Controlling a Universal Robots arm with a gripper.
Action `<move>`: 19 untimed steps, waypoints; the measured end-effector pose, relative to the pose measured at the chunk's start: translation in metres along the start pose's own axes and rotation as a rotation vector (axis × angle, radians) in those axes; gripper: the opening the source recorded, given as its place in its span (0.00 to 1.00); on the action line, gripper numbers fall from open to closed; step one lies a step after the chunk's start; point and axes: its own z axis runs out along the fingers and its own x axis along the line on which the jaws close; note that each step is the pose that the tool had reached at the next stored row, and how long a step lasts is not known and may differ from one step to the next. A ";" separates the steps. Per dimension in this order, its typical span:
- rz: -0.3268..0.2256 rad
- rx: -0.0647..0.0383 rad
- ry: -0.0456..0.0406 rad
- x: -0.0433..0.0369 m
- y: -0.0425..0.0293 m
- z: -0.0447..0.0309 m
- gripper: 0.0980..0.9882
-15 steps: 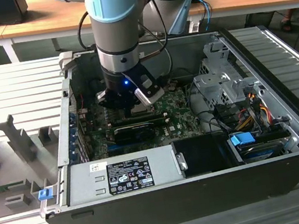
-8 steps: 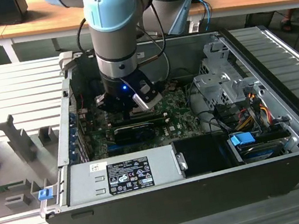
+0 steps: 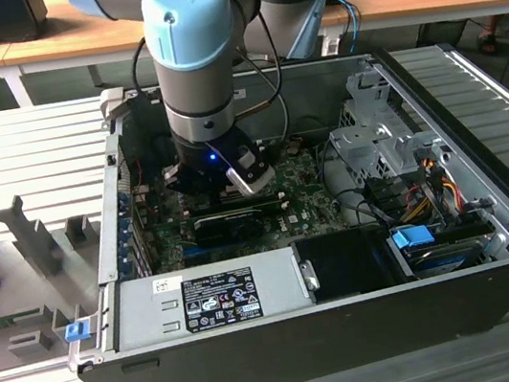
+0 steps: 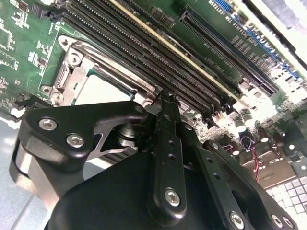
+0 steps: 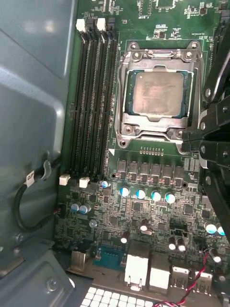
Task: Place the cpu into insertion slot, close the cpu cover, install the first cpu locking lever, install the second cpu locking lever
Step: 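Install the second cpu locking lever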
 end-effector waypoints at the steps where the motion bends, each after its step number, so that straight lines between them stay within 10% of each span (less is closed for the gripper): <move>1: 0.000 -0.007 -0.0008 0.0001 -0.0010 0.0000 0.01; 19: 0.001 -0.104 -0.0112 0.0026 -0.0208 -0.0045 0.01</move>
